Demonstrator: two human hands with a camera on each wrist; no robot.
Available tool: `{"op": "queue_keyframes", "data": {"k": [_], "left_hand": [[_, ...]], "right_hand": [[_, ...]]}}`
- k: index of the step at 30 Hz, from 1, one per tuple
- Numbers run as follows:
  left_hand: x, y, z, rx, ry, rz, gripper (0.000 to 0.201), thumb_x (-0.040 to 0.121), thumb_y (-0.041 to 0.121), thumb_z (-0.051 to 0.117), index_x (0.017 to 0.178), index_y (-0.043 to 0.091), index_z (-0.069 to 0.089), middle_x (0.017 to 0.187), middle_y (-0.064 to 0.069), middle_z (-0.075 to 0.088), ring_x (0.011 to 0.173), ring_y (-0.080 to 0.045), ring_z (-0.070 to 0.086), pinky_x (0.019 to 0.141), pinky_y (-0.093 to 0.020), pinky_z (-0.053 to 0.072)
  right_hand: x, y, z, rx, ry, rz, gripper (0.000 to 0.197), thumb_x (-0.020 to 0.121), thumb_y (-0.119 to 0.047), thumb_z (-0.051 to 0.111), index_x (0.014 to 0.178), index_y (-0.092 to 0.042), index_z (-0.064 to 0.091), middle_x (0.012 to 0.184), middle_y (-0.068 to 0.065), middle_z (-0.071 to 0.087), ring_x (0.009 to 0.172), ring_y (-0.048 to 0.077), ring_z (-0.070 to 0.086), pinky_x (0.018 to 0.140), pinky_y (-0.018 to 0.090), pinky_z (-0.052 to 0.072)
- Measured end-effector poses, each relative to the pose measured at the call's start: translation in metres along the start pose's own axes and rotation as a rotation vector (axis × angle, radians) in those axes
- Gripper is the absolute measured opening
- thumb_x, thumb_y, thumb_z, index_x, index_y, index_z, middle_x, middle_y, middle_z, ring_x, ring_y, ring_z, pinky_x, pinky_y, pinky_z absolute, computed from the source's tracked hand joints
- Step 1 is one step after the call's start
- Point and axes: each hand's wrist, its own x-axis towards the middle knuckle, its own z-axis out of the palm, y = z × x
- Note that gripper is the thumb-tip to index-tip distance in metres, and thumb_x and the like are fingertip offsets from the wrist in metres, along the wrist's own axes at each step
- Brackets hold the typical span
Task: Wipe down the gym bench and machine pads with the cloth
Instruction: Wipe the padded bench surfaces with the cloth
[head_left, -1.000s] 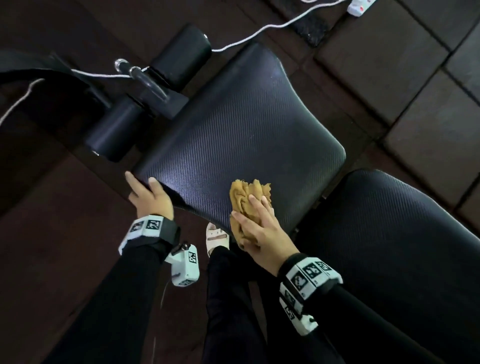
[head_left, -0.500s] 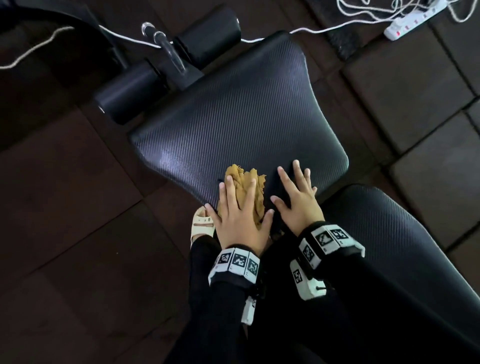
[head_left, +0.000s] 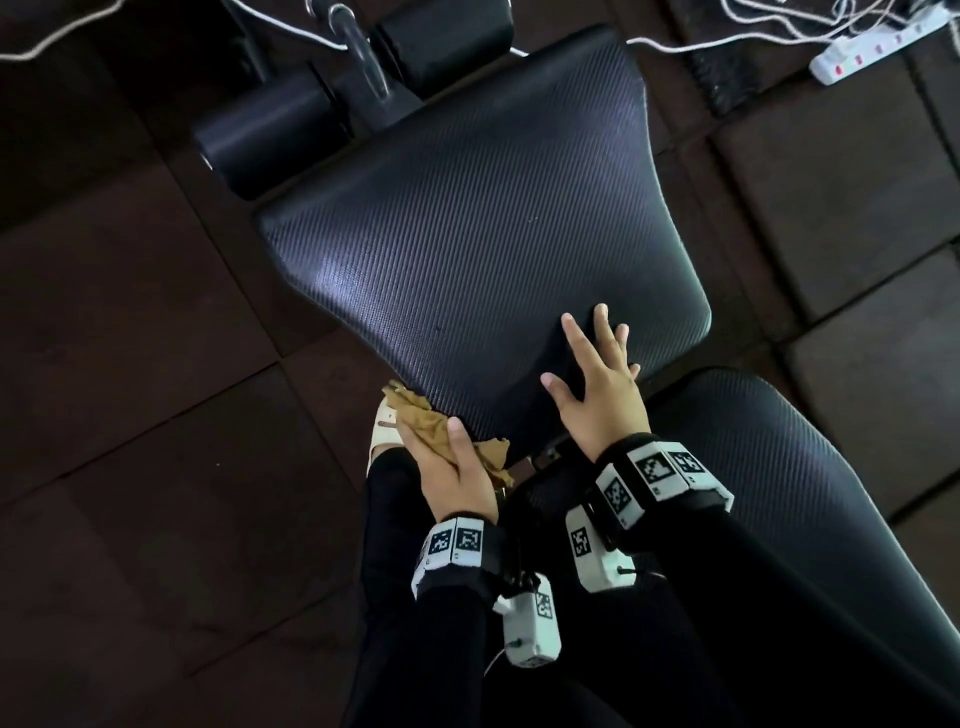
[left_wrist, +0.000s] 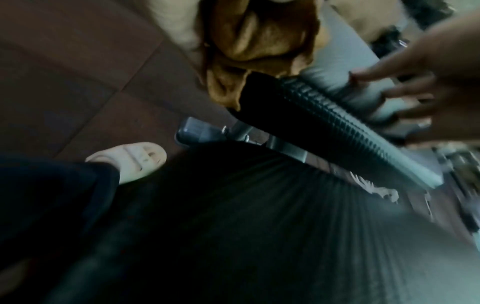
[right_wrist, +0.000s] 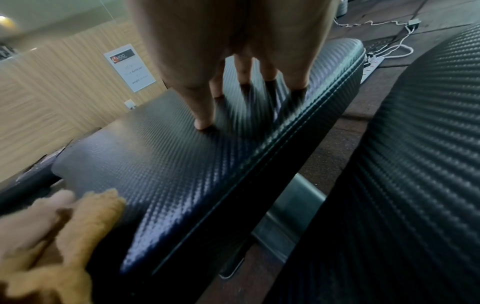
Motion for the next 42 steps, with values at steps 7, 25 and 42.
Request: {"op": "queue_keyframes", "data": {"k": [7, 25, 42], "left_hand": [[0.052, 0.044, -0.004, 0.012, 0.076, -0.014, 0.065, 0.095, 0.054, 0.038, 0.15, 0.027, 0.019, 0.137, -0.013, 0.052, 0.12, -0.037, 0.05, 0.087, -0.029, 0.034], [0.086, 0.075, -0.019, -0.108, -0.041, -0.027, 0.069, 0.097, 0.044, 0.04, 0.152, 0.023, 0.004, 0.153, -0.005, 0.03, 0.136, -0.027, 0.036, 0.104, -0.023, 0.027], [0.232, 0.15, -0.068, -0.048, -0.033, -0.007, 0.058, 0.094, 0.057, 0.04, 0.145, 0.031, 0.031, 0.115, 0.005, 0.054, 0.116, -0.022, 0.05, 0.086, -0.022, 0.027]], "right_hand": [[0.0, -0.001, 0.002, -0.002, 0.008, 0.002, 0.068, 0.092, -0.028, 0.057, 0.148, -0.032, 0.02, 0.158, -0.003, -0.004, 0.145, 0.026, -0.01, 0.112, 0.058, 0.004], [0.037, -0.069, 0.015, -0.089, 0.031, 0.034, 0.074, 0.087, -0.038, 0.06, 0.147, -0.036, 0.018, 0.158, -0.011, -0.007, 0.145, 0.022, -0.011, 0.107, 0.067, 0.001], [0.044, -0.074, 0.013, -0.027, 0.014, 0.112, 0.071, 0.084, -0.033, 0.067, 0.143, -0.041, 0.029, 0.157, -0.014, 0.003, 0.145, 0.016, -0.007, 0.109, 0.067, 0.004]]}}
